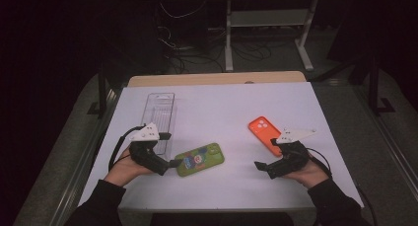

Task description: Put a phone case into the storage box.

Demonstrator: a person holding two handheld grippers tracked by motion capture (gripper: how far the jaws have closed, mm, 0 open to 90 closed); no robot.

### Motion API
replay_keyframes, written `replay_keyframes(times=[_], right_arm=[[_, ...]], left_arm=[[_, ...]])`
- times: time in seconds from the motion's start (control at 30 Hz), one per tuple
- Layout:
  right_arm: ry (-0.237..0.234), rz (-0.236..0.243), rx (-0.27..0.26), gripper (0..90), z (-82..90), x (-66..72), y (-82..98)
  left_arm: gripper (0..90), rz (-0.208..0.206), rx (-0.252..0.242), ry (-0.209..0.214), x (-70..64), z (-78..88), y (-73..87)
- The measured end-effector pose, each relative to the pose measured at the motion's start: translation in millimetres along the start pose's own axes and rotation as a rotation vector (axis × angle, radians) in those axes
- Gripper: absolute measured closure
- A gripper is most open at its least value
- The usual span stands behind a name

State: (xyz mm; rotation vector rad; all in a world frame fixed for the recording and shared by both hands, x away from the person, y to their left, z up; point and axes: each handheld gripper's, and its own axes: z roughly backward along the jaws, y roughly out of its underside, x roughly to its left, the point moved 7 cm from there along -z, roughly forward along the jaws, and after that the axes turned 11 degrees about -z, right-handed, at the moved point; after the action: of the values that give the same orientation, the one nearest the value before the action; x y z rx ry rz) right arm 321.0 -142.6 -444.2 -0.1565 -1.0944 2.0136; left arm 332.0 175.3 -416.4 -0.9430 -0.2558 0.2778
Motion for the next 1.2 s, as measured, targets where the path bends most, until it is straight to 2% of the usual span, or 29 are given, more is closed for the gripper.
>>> replay_keyframes(times=[0.2,0.3,0.37,0.57,0.77,0.8,1.07,1.2], right_arm=[[0.023,-0.001,0.008,0.0,-3.0,-7.4,-8.0],[0.030,-0.010,0.008,0.0,-2.9,-14.8,-14.6],[0.043,-0.020,0.015,0.0,-1.5,-18.2,-18.6],[0.060,-0.026,0.023,0.0,-2.1,-27.0,-29.4],[0.056,-0.029,0.031,0.0,-4.7,-31.1,-39.3],[0.062,-0.044,0.038,0.0,-5.6,-32.0,-41.5],[0.096,-0.054,0.049,0.6,-7.5,-43.0,-54.3],[0.104,-0.063,0.045,0.8,-7.5,-48.2,-59.1]], left_arm=[[0.0,-0.003,-0.004,0.008,-1.9,-11.8,-9.1],[0.0,-0.035,0.006,0.027,-6.2,-19.5,-14.7],[0.0,-0.037,0.000,0.036,-9.1,-23.9,-17.8],[0.0,-0.042,0.009,0.066,-16.4,-35.8,-22.1],[0.0,-0.055,0.008,0.086,-21.8,-46.4,-26.3],[0.0,-0.058,0.008,0.092,-23.2,-48.5,-26.9],[0.0,-0.058,0.010,0.123,-32.2,-69.7,-33.0],[0.0,-0.076,0.023,0.137,-35.4,-78.9,-32.5]])
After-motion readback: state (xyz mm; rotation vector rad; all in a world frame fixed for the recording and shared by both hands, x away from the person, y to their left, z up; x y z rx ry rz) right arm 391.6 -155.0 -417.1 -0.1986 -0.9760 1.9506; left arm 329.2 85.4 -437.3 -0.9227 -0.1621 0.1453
